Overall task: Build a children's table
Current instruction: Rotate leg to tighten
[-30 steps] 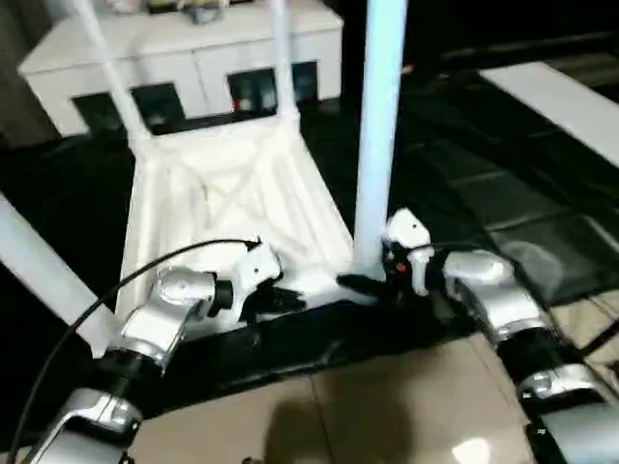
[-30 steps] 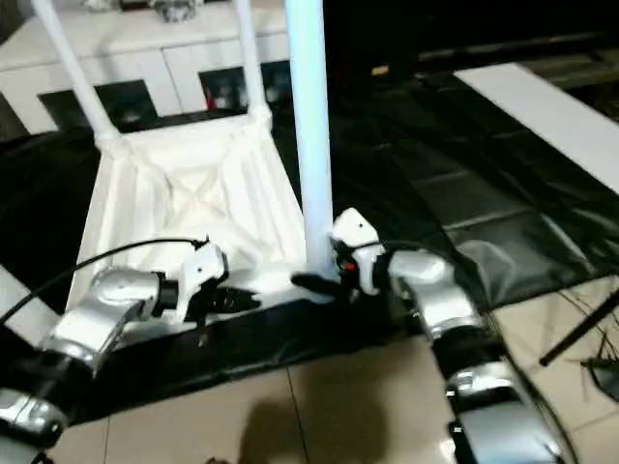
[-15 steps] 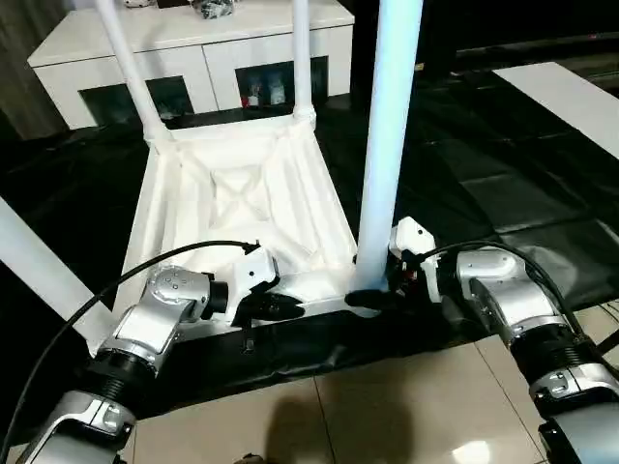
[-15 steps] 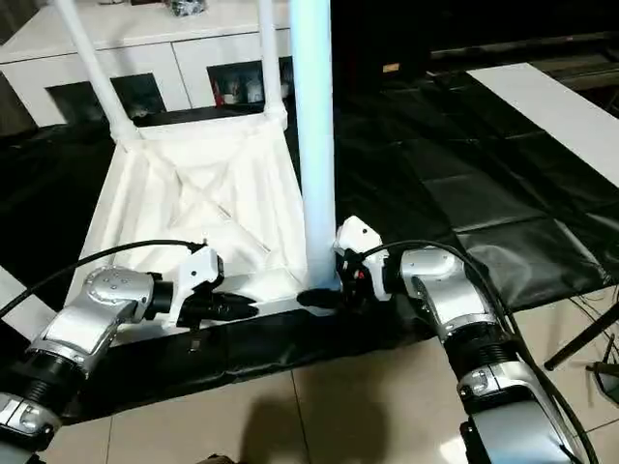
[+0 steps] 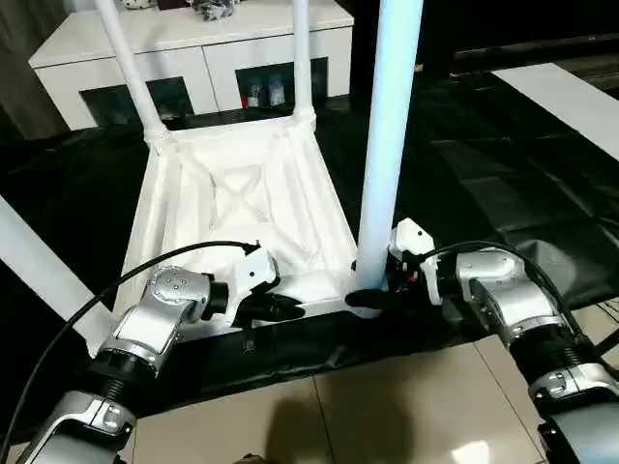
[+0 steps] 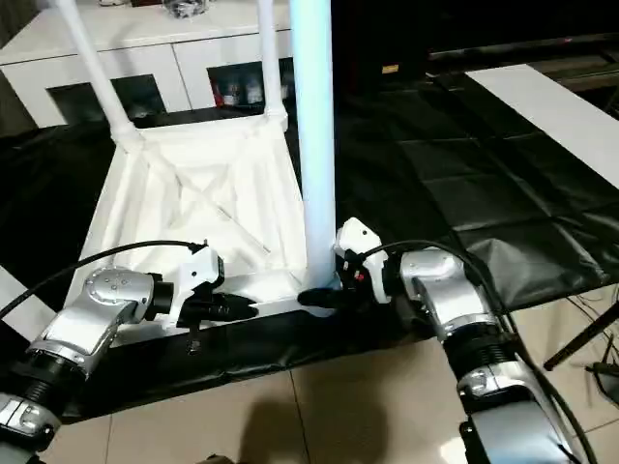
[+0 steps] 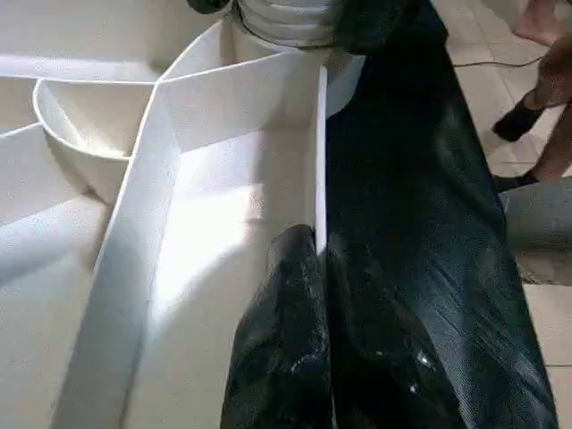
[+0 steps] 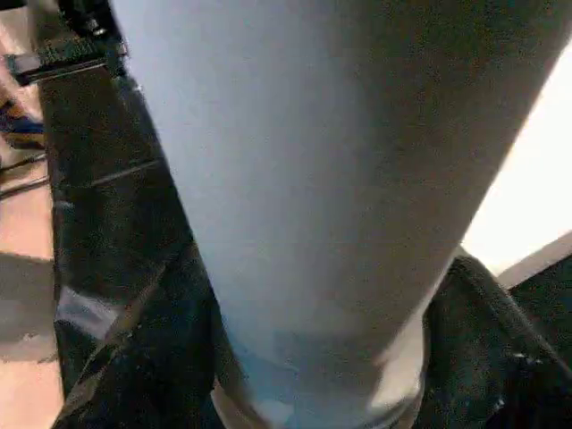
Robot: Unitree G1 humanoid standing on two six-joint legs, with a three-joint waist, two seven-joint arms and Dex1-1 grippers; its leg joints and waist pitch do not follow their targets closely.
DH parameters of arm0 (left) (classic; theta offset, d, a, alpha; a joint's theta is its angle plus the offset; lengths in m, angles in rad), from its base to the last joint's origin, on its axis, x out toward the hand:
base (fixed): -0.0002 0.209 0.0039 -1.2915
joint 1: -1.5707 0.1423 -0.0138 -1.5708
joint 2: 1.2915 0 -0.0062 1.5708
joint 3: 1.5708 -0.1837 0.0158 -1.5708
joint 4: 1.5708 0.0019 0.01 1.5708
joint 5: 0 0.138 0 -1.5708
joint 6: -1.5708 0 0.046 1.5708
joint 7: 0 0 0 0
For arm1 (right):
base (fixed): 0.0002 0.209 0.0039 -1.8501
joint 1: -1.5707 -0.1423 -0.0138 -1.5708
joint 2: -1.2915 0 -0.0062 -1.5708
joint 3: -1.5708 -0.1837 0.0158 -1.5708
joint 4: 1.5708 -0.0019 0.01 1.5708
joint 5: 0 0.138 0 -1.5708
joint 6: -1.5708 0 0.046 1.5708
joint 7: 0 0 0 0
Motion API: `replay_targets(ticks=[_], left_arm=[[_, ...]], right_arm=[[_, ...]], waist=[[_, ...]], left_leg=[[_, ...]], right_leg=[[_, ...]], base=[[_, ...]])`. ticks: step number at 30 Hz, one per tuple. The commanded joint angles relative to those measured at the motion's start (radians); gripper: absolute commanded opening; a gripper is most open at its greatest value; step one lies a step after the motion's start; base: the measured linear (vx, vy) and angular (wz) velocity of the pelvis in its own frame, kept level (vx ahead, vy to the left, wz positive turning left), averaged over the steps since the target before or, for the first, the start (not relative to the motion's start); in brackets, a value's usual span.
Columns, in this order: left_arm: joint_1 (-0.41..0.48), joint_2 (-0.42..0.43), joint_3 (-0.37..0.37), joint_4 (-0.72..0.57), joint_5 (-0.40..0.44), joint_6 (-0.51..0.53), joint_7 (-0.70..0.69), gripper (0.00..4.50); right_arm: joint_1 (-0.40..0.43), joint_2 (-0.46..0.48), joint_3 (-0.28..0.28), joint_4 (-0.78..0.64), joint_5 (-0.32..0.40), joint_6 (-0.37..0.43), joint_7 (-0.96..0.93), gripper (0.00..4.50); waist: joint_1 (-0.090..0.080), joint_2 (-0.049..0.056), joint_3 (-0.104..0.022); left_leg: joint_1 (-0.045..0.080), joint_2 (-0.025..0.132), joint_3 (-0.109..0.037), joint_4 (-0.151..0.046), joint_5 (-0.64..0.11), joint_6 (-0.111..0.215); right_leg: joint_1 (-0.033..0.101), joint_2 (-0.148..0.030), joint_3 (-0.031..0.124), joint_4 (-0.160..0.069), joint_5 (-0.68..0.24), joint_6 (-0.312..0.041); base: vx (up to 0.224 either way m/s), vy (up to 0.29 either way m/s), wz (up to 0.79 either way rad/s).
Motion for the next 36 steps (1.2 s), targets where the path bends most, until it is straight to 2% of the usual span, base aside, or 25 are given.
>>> replay_targets(ticks=[1,3,4,5,6,8,9,10,11,12,13,14,17,18,21,22,24,27,28,30,31,33,34,35,36], left_arm=[[-0.022,-0.032,-0.013,0.012,0.024,0.013,0.053,0.00],[-0.054,-0.074,-0.004,0.064,0.053,0.031,0.158,0.00],[-0.068,-0.094,0.002,0.084,0.060,0.038,0.197,0.00],[-0.081,-0.111,0.005,0.100,0.067,0.046,0.232,0.00],[-0.081,-0.111,0.005,0.100,0.067,0.046,0.232,0.00],[-0.122,-0.164,0.015,0.149,0.083,0.078,0.338,0.00],[-0.150,-0.201,0.029,0.184,0.090,0.106,0.420,0.00],[-0.194,-0.255,0.048,0.240,0.107,0.137,0.540,0.00],[-0.205,-0.265,0.052,0.254,0.112,0.140,0.565,0.00],[-0.206,-0.267,0.052,0.256,0.112,0.140,0.568,0.00],[-0.225,-0.290,0.055,0.283,0.124,0.135,0.616,0.00],[-0.232,-0.299,0.055,0.293,0.129,0.133,0.632,0.00],[-0.241,-0.315,0.042,0.310,0.144,0.111,0.646,0.00],[-0.240,-0.315,0.041,0.309,0.142,0.109,0.641,0.00],[-0.240,-0.312,0.041,0.313,0.140,0.102,0.637,0.00],[-0.243,-0.306,0.041,0.323,0.143,0.085,0.634,0.00],[-0.238,-0.291,0.041,0.320,0.145,0.066,0.614,0.00],[-0.228,-0.275,0.037,0.308,0.145,0.042,0.584,0.00],[-0.210,-0.252,0.034,0.291,0.142,0.030,0.549,0.00],[-0.197,-0.234,0.031,0.282,0.140,0.021,0.524,0.00],[-0.180,-0.208,0.021,0.275,0.135,-0.016,0.480,0.00],[-0.163,-0.186,0.018,0.262,0.122,-0.034,0.431,0.00],[-0.155,-0.176,0.016,0.255,0.117,-0.048,0.407,0.00],[-0.137,-0.155,0.008,0.233,0.101,-0.084,0.338,0.00],[-0.134,-0.152,0.006,0.230,0.098,-0.091,0.326,0.00]], right_arm=[[-0.034,0.043,-0.041,0.087,-0.043,0.010,-0.214,2.68],[-0.057,0.096,-0.076,0.146,-0.048,0.036,-0.381,2.68],[-0.063,0.116,-0.085,0.163,-0.051,0.044,-0.441,2.68],[-0.070,0.136,-0.097,0.178,-0.048,0.059,-0.495,2.67],[-0.070,0.136,-0.097,0.178,-0.048,0.059,-0.495,2.67],[-0.092,0.198,-0.132,0.224,-0.035,0.086,-0.652,2.67],[-0.111,0.239,-0.165,0.259,-0.019,0.094,-0.766,2.67],[-0.148,0.300,-0.227,0.326,0.017,0.085,-0.944,2.67],[-0.158,0.315,-0.243,0.344,0.026,0.080,-0.985,2.67],[-0.159,0.316,-0.246,0.346,0.027,0.079,-0.991,2.67],[-0.185,0.346,-0.269,0.388,0.036,0.083,-1.064,2.67],[-0.196,0.359,-0.273,0.405,0.036,0.080,-1.089,2.67],[-0.222,0.401,-0.290,0.430,0.057,0.048,-1.064,2.67],[-0.225,0.403,-0.292,0.429,0.057,0.040,-1.058,3.23],[-0.233,0.404,-0.296,0.433,0.049,0.028,-1.056,3.43],[-0.249,0.404,-0.309,0.452,0.041,0.004,-1.070,3.57],[-0.263,0.397,-0.320,0.462,0.043,-0.015,-1.062,3.80],[-0.265,0.377,-0.286,0.457,0.010,-0.026,-1.022,4.02],[-0.252,0.342,-0.223,0.435,-0.044,-0.034,-0.945,4.15],[-0.236,0.313,-0.190,0.407,-0.063,-0.032,-0.874,4.15],[-0.211,0.274,-0.154,0.369,-0.081,-0.033,-0.763,4.15],[-0.177,0.229,-0.118,0.322,-0.092,-0.056,-0.643,4.15],[-0.160,0.208,-0.100,0.298,-0.096,-0.070,-0.588,4.15],[-0.126,0.170,-0.080,0.247,-0.087,-0.083,-0.488,4.15],[-0.122,0.165,-0.077,0.239,-0.084,-0.084,-0.474,4.15]], waist=[[-0.009,-0.013,-0.064],[-0.018,-0.011,-0.062],[-0.031,-0.015,-0.058],[-0.036,-0.018,-0.059],[-0.038,-0.017,-0.058],[-0.041,-0.015,-0.058],[-0.044,-0.016,-0.058],[-0.045,-0.014,-0.058],[-0.045,-0.012,-0.059],[-0.043,-0.010,-0.059],[-0.041,-0.011,-0.060],[-0.042,-0.007,-0.060],[-0.040,-0.008,-0.061],[-0.040,-0.008,-0.062],[-0.042,-0.012,-0.062],[-0.047,-0.011,-0.063],[-0.052,-0.012,-0.063],[-0.054,-0.011,-0.062],[-0.056,-0.011,-0.063],[-0.057,-0.012,-0.065],[-0.055,-0.012,-0.064],[-0.050,-0.011,-0.067],[-0.047,-0.013,-0.070],[-0.042,-0.011,-0.071],[-0.041,-0.012,-0.071]], left_leg=[[0.019,0.021,-0.004,-0.080,-0.275,0.052],[0.022,0.019,-0.009,-0.086,-0.331,0.025],[0.028,0.016,-0.014,-0.090,-0.388,-0.012],[0.030,0.014,-0.015,-0.090,-0.404,-0.018],[0.031,0.014,-0.014,-0.090,-0.411,-0.016],[0.032,0.012,-0.014,-0.090,-0.423,-0.012],[0.032,0.012,-0.013,-0.090,-0.425,-0.011],[0.039,0.011,-0.015,-0.089,-0.426,-0.028],[0.039,0.009,-0.016,-0.089,-0.422,-0.032],[0.043,0.009,-0.016,-0.089,-0.433,-0.032],[0.044,0.008,-0.015,-0.089,-0.441,-0.028],[0.038,0.008,-0.017,-0.090,-0.442,-0.025],[0.035,0.007,-0.017,-0.092,-0.456,-0.008],[0.033,0.008,-0.017,-0.095,-0.454,-0.005],[0.030,0.009,-0.018,-0.097,-0.453,0.003],[0.023,0.009,-0.022,-0.099,-0.446,0.002],[0.023,0.009,-0.022,-0.099,-0.442,0.004],[0.029,0.009,-0.019,-0.096,-0.449,0.010],[0.024,0.010,-0.018,-0.096,-0.432,0.015],[0.021,0.009,-0.017,-0.095,-0.415,0.021],[0.019,0.010,-0.016,-0.094,-0.402,0.031],[0.019,0.013,-0.014,-0.090,-0.366,0.049],[0.019,0.014,-0.012,-0.086,-0.332,0.064],[0.019,0.016,-0.011,-0.083,-0.305,0.078],[0.017,0.016,-0.010,-0.082,-0.289,0.085]], right_leg=[[0.050,-0.010,0.017,-0.056,-0.224,-0.244],[0.052,-0.012,0.014,-0.062,-0.302,-0.223],[0.050,-0.013,0.014,-0.072,-0.396,-0.191],[0.047,-0.012,0.015,-0.076,-0.414,-0.177],[0.046,-0.012,0.016,-0.079,-0.421,-0.173],[0.043,-0.012,0.016,-0.083,-0.435,-0.166],[0.042,-0.011,0.017,-0.084,-0.438,-0.168],[0.035,-0.011,0.016,-0.086,-0.449,-0.164],[0.036,-0.011,0.016,-0.087,-0.448,-0.164],[0.032,-0.009,0.014,-0.092,-0.452,-0.158],[0.031,-0.008,0.013,-0.094,-0.449,-0.156],[0.035,-0.008,0.013,-0.091,-0.432,-0.157],[0.037,-0.009,0.012,-0.093,-0.413,-0.152],[0.040,-0.009,0.011,-0.092,-0.396,-0.155],[0.044,-0.008,0.011,-0.089,-0.371,-0.162],[0.051,-0.011,0.007,-0.085,-0.370,-0.160],[0.050,-0.012,0.006,-0.089,-0.359,-0.165],[0.045,-0.011,0.007,-0.089,-0.348,-0.184],[0.049,-0.013,0.007,-0.085,-0.331,-0.191],[0.054,-0.012,0.006,-0.083,-0.305,-0.200],[0.057,-0.013,0.006,-0.083,-0.290,-0.203],[0.059,-0.013,0.007,-0.078,-0.242,-0.212],[0.061,-0.012,0.007,-0.073,-0.195,-0.231],[0.064,-0.012,0.006,-0.068,-0.157,-0.246],[0.066,-0.011,0.006,-0.065,-0.139,-0.252]], base=[[0.000,0.000,0.00],[0.000,0.000,0.00],[0.000,0.000,0.00],[0.000,0.000,0.00],[0.000,0.000,0.00],[0.000,0.000,0.00],[0.000,0.000,0.00],[0.000,0.000,0.00],[0.000,0.000,0.00],[0.000,0.000,0.00],[0.000,0.000,0.00],[0.000,0.000,0.00],[0.000,0.000,0.00],[0.000,0.000,0.00],[0.000,0.000,0.00],[0.000,0.000,0.00],[0.000,0.000,0.00],[0.000,0.000,0.00],[0.000,0.000,0.00],[0.000,0.000,0.00],[0.000,0.000,0.00],[0.000,0.000,0.00],[0.000,0.000,0.00],[0.000,0.000,0.00],[0.000,0.000,0.00]])
